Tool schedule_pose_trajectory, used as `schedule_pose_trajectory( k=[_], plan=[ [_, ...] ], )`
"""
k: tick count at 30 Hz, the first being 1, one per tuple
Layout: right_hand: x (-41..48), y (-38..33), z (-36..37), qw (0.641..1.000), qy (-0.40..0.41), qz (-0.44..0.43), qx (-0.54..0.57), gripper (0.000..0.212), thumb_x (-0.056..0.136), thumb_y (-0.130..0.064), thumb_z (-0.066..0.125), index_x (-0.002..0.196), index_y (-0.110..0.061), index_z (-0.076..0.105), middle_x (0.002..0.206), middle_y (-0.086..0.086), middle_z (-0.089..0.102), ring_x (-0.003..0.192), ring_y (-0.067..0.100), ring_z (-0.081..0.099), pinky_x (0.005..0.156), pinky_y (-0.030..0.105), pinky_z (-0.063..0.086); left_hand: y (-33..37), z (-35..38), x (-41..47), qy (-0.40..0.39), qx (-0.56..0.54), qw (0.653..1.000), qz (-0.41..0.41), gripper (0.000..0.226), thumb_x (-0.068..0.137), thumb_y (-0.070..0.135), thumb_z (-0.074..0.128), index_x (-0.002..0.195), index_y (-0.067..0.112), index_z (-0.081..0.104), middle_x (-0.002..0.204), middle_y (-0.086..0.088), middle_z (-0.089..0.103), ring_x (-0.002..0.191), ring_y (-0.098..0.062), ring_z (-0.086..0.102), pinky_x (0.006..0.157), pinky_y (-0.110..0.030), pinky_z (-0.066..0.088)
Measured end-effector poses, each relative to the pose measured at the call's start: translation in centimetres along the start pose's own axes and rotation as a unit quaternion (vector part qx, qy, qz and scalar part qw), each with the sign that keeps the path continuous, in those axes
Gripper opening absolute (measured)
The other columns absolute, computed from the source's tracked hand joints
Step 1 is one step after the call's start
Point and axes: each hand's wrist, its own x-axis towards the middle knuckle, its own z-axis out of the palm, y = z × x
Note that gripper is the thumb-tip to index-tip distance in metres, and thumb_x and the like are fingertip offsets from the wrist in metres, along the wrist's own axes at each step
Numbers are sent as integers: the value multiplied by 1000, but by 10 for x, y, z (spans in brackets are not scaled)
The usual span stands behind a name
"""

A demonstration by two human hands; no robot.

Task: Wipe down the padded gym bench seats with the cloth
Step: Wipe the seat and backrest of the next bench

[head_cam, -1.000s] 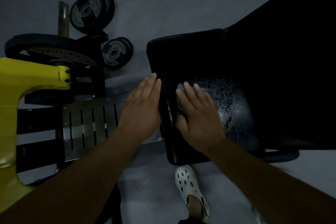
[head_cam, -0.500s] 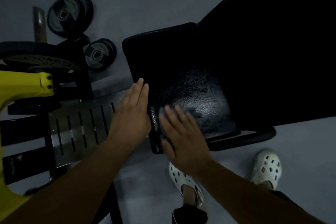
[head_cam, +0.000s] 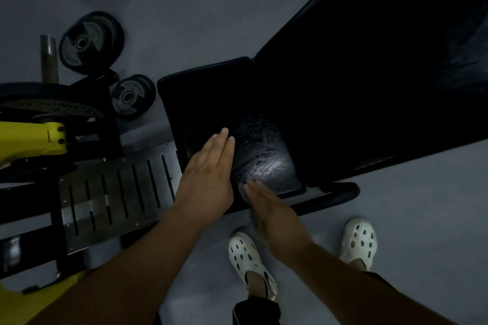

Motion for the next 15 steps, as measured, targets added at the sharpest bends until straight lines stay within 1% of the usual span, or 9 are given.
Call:
schedule_pose_trajectory(
  k=[2, 3, 4, 6, 8, 11, 13, 15],
  plan=[
    [8, -5, -34, 997, 47, 50, 32, 52, 102, -10, 45, 153, -12, 37, 157, 7, 38, 148, 22, 30, 121, 41, 28, 21, -9, 3, 6, 7, 1000, 6, 78, 84, 7, 49, 157, 8, 20, 166, -10, 12, 152, -26, 15, 120, -43, 26],
    [15, -5, -56, 995, 75, 64, 13, 51, 104, -10, 43, 154, -13, 36, 157, 8, 38, 149, 21, 29, 123, 36, 24, 32, -16, 6, 15, 14, 1000, 11, 76, 84, 12, 47, 156, 8, 22, 165, -10, 14, 151, -27, 17, 119, -45, 29],
    [23, -6, -82, 993, 102, 64, -11, 50, 104, -10, 41, 153, -12, 37, 155, 10, 40, 148, 23, 31, 123, 35, 23, 45, -24, 9, 30, 20, 999, 13, 74, 85, 19, 44, 155, 8, 26, 164, -11, 18, 150, -29, 20, 117, -47, 32],
    [33, -15, -135, 991, 127, 32, -41, 50, 103, -16, 34, 152, -8, 39, 152, 14, 44, 144, 27, 37, 121, 45, 29, 71, -45, 15, 60, 23, 998, 9, 71, 87, 32, 38, 153, 9, 32, 162, -13, 24, 147, -33, 27, 113, -49, 36],
    [35, -27, -183, 986, 145, 1, -78, 52, 101, -17, 34, 152, -8, 38, 152, 14, 44, 143, 28, 38, 116, 50, 34, 100, -72, 20, 85, 20, 996, 7, 72, 89, 42, 35, 154, 13, 32, 162, -14, 25, 147, -35, 28, 112, -52, 36],
    [24, -55, -252, 978, 181, -15, -106, 54, 100, -11, 39, 153, -12, 37, 154, 13, 40, 144, 28, 34, 116, 49, 34, 143, -120, 24, 127, 17, 992, 13, 75, 88, 51, 33, 155, 19, 30, 163, -13, 24, 147, -34, 27, 110, -54, 35],
    [12, -73, -293, 970, 205, -27, -127, 55, 99, -8, 41, 153, -13, 36, 154, 13, 38, 145, 28, 33, 115, 48, 37, 172, -153, 22, 152, 20, 988, 25, 75, 87, 53, 34, 154, 20, 31, 163, -11, 24, 147, -33, 28, 108, -55, 35],
    [-4, -89, -329, 960, 234, -29, -149, 54, 99, -6, 41, 152, -12, 38, 153, 15, 39, 143, 30, 35, 111, 49, 40, 199, -185, 17, 177, 27, 983, 46, 75, 86, 54, 35, 154, 21, 31, 163, -9, 24, 147, -32, 28, 107, -54, 36]
  ],
)
